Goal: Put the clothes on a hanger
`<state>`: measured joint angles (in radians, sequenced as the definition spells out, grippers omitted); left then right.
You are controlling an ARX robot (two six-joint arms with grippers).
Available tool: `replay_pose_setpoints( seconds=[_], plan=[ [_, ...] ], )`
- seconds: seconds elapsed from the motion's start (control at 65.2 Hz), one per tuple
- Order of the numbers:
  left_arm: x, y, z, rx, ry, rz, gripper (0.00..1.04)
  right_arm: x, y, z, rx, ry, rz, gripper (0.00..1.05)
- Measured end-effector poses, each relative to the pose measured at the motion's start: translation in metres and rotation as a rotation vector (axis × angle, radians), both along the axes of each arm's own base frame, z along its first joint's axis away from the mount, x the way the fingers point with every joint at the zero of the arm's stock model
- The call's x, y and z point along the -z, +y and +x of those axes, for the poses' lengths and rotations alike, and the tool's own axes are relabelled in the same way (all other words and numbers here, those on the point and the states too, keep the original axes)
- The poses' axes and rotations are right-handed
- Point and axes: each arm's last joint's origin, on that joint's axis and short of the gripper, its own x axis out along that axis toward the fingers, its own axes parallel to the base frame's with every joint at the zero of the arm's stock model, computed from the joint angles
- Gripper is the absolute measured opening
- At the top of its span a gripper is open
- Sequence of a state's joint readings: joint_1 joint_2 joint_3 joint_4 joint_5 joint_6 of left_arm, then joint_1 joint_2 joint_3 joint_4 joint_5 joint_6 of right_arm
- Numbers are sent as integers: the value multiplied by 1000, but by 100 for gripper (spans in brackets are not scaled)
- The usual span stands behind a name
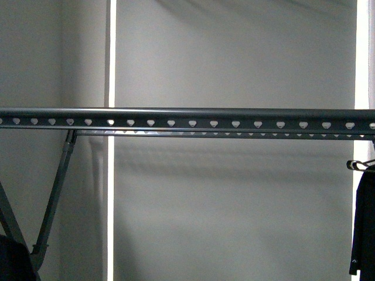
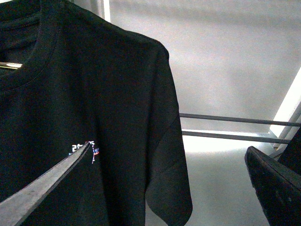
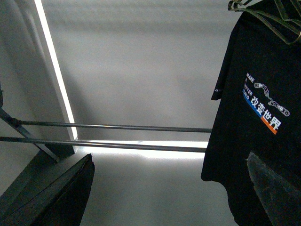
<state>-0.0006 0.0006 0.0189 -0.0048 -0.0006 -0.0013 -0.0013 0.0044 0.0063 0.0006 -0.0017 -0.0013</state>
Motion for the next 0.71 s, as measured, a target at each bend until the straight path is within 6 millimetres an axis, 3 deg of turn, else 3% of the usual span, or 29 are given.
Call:
replay_pose_setpoints(
  seconds=[0.659,0.705],
  plan=[
    [0,0,0,1,0,0,98,0,0,0,0,0,0,97],
    [-2,-1,4,106,0,91,98,0,0,0,1,0,0,97]
  ],
)
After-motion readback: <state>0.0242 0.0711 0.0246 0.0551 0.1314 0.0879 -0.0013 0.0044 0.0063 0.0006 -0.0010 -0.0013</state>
